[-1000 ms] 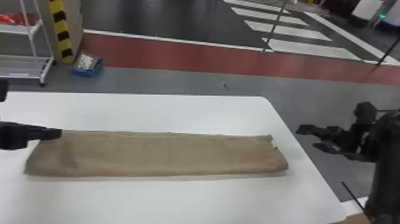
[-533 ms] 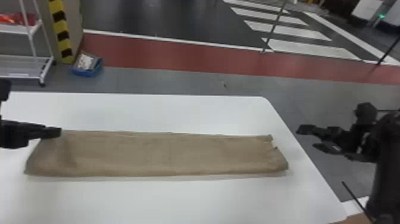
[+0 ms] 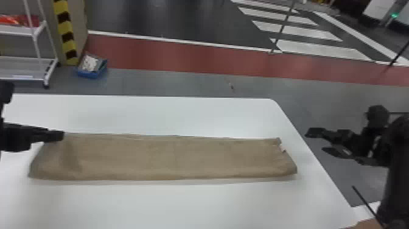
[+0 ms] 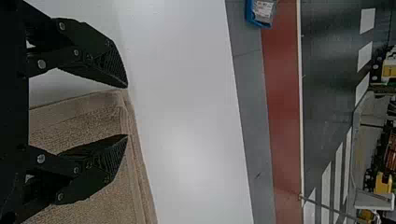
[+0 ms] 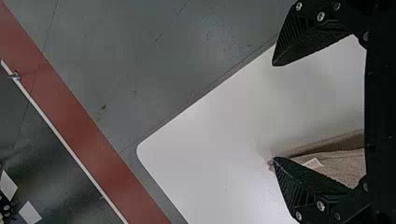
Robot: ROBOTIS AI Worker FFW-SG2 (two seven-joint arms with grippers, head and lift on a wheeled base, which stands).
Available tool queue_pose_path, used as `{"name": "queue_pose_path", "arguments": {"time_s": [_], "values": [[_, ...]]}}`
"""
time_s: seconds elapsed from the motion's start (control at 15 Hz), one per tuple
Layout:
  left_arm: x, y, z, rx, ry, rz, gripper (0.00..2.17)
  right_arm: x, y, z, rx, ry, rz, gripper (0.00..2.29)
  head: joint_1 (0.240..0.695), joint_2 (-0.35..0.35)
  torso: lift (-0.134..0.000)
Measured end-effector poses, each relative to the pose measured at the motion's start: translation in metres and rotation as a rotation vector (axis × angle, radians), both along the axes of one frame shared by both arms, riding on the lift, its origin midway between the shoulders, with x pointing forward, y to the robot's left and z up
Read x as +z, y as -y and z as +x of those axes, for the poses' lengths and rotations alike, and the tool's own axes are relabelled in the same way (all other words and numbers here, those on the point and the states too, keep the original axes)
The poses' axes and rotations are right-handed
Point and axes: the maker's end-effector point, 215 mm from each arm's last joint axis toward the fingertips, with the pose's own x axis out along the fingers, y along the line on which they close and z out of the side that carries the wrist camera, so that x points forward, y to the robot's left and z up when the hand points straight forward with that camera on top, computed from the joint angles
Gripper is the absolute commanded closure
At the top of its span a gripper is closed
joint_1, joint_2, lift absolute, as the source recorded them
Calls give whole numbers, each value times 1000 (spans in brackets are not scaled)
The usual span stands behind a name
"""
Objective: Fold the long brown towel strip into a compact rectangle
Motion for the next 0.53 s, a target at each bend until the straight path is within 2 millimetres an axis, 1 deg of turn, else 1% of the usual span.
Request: {"name": "queue_pose_path", "arguments": {"time_s": [0.53], "values": [[-8,-6,-1,9,-17,26,603,0,3,-2,-9,3,7,184,695,-289,-124]]}}
